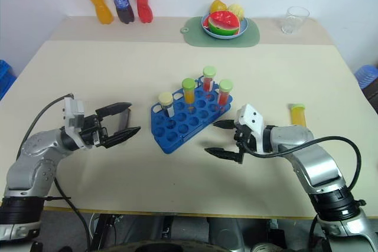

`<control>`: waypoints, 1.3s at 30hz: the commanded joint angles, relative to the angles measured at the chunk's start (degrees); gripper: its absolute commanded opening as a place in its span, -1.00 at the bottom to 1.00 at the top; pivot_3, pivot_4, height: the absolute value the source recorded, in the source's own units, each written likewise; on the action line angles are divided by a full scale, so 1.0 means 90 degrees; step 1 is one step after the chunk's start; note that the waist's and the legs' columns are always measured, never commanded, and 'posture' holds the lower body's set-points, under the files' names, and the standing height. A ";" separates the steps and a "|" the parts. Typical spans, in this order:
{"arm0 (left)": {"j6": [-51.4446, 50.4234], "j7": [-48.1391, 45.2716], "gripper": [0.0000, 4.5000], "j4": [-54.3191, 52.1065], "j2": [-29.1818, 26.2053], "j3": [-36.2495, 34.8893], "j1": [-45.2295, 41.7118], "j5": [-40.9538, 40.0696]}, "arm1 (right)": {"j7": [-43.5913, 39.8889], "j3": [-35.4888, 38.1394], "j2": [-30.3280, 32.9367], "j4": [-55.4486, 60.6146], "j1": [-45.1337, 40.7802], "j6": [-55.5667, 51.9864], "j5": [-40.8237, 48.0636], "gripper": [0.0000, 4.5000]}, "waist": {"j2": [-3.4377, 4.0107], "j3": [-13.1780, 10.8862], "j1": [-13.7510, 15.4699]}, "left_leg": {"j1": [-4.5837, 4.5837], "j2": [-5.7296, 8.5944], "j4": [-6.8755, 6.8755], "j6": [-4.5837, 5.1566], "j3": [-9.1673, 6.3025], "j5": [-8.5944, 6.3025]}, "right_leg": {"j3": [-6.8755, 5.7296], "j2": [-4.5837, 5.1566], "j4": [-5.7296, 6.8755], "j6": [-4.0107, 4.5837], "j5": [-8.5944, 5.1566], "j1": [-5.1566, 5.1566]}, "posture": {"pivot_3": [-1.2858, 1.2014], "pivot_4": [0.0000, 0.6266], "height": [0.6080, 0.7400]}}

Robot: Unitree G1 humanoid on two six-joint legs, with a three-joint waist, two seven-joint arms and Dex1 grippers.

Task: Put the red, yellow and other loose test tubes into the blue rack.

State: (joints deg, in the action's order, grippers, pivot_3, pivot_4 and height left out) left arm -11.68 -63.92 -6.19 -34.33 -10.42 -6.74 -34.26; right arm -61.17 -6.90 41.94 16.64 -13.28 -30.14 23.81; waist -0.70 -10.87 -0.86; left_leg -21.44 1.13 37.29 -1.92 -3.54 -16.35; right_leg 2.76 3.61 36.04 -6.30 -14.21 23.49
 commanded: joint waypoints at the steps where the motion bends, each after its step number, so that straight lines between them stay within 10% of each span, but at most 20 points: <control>1: 0.0124 0.0004 1.00 -0.0199 -0.0083 -0.0225 0.0111 -0.0065 | -0.0243 -0.0177 -0.0062 -0.0097 -0.0178 0.0194 -0.0003 0.99 | 0.0000 0.0000 0.0000 | 0.0000 0.0000 0.0000 0.0000 -0.0001 0.0000 | 0.0000 0.0001 0.0000 0.0000 0.0000 0.0000 | 0.03 -0.52 1.00; 28: 0.0053 0.0301 1.00 -0.0726 -0.0016 -0.0432 0.0690 -0.0175 | -0.0851 -0.0909 -0.1271 -0.2447 -0.1796 0.1775 -0.0886 0.99 | 0.0000 0.0000 -0.0017 | 0.0001 -0.0002 -0.0002 -0.0001 -0.0003 0.0000 | 0.0000 0.0005 0.0004 0.0002 0.0001 0.0005 | 0.03 -0.52 1.00; 39: 0.0097 0.0190 1.00 -0.0400 0.0153 -0.0065 0.0273 -0.0064 | -0.0927 0.0402 0.0787 -0.0047 -0.0103 -0.0325 0.0178 0.99 | 0.0001 0.0000 0.0011 | -0.0007 0.0004 -0.0002 -0.0001 -0.0010 -0.0001 | -0.0008 0.0017 -0.0005 0.0001 0.0001 0.0000 | 0.03 -0.52 1.00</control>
State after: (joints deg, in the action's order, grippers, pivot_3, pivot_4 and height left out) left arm -11.81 -61.87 -9.28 -33.29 -11.54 -3.49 -34.61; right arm -70.96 -7.21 48.05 12.71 -14.48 -30.58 22.92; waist -0.70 -10.87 -0.76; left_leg -21.46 1.16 37.27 -1.92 -3.58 -16.35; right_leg 2.71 3.74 36.00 -6.29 -14.20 23.50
